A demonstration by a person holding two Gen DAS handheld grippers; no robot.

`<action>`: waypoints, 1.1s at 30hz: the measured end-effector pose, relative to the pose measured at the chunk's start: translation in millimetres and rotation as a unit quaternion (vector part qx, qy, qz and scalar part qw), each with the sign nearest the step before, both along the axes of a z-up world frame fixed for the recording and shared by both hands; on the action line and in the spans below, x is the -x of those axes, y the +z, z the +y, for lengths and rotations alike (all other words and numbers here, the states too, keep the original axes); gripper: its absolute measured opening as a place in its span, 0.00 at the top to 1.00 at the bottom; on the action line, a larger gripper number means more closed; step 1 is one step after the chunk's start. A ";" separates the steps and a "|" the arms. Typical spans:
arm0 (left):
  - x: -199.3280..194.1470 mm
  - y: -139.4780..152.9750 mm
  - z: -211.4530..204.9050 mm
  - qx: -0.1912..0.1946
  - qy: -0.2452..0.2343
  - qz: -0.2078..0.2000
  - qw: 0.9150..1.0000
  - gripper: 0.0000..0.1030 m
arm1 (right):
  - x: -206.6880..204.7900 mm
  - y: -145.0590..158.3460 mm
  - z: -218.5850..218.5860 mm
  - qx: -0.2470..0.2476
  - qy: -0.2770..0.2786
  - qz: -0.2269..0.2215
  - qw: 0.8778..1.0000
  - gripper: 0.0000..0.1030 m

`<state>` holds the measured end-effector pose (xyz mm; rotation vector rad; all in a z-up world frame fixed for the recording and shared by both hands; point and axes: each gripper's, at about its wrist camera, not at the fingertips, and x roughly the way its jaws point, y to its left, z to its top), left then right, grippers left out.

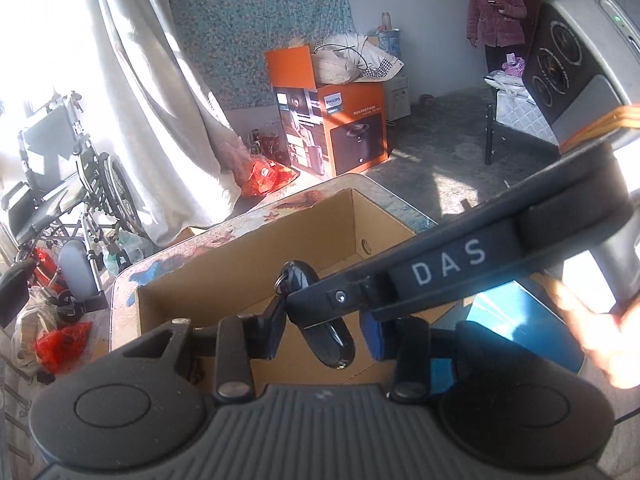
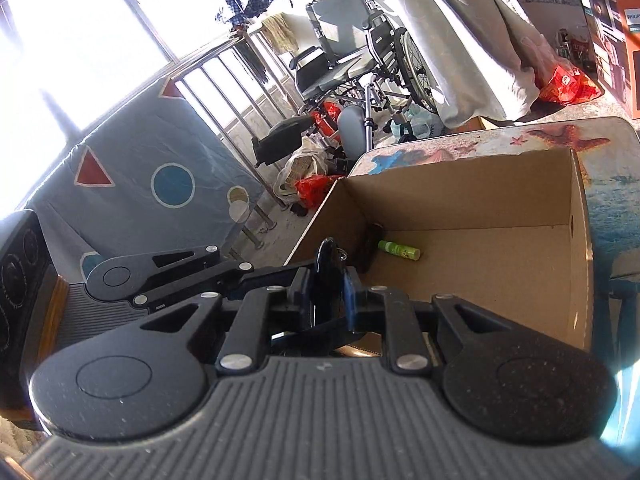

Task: Organize rigid objects
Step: 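Carry the black key fob into the box and open the right gripper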

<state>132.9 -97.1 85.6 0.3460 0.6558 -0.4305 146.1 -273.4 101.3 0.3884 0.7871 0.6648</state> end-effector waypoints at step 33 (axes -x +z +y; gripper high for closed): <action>-127.9 -63.2 66.4 -0.019 0.097 0.156 0.983 0.52 | -205.6 -149.4 106.6 0.036 0.029 0.294 0.955 0.55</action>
